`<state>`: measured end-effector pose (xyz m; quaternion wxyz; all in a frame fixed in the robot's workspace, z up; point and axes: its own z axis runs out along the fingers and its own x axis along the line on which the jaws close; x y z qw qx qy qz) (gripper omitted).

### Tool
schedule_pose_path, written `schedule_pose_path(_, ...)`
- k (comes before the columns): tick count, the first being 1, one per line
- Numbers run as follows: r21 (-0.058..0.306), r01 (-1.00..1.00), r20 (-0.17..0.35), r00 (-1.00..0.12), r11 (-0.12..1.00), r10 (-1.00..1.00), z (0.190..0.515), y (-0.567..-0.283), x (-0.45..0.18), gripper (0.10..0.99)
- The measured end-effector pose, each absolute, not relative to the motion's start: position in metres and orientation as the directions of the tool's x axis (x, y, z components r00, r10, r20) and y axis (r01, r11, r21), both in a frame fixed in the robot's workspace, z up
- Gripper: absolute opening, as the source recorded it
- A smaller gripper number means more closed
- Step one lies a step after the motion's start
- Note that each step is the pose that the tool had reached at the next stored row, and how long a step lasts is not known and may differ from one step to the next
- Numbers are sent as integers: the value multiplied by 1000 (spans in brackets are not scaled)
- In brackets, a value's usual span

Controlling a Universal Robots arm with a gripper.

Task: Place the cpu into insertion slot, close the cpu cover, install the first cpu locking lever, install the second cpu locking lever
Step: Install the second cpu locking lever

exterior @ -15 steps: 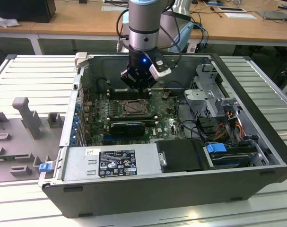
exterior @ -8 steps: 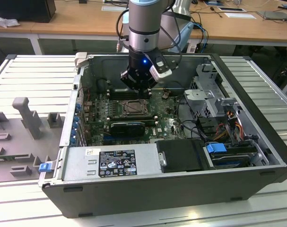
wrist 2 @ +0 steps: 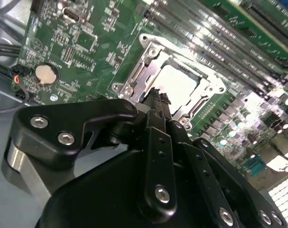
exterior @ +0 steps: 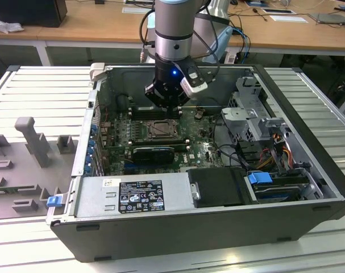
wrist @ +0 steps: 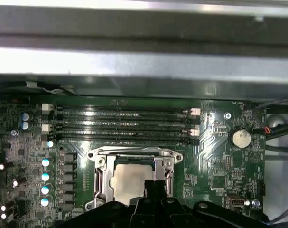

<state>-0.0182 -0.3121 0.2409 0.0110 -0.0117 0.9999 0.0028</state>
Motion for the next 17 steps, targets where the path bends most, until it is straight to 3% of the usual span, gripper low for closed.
schedule_pose_path(13, 5, -23, -22, -999, 1000, -23, 247, -335, -19, 106)
schedule_pose_path(17, 24, -23, -11, -1000, 999, -23, 246, -347, -19, 106)
